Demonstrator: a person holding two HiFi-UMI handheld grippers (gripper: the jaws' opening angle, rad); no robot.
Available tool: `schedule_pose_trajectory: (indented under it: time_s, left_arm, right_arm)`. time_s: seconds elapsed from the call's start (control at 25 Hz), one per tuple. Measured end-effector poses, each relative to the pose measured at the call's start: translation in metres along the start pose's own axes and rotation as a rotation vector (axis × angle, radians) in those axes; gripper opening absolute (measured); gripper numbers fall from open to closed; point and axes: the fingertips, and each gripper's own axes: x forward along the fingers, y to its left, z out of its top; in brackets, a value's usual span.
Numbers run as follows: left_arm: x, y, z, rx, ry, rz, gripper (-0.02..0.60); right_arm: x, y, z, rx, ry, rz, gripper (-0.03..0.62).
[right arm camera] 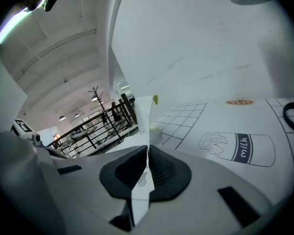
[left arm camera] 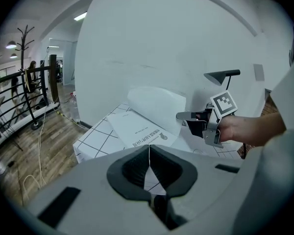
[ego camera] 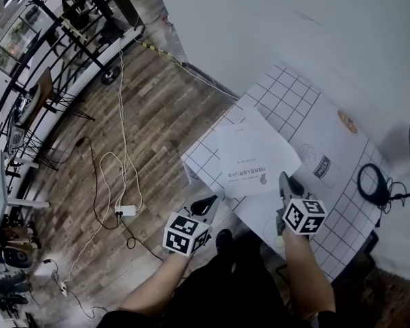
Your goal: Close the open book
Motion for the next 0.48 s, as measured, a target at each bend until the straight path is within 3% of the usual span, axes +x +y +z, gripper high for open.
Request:
schedule_pose_trajectory:
  time_s: [0.28,0.48]
  left_arm:
    - [-0.023,0.022,-0.008,-0.042,-0.022,0.042,0.012]
    - [-0.033,0.032,-0.021,-0.070,-0.023,0.055,0.012]
  right_arm:
    - [0.019,0.043,-0.019,-0.070,0.070,0.060,0.015]
    - [0.028,0.058,-0.044,-0.143,0.134,0.054,0.019]
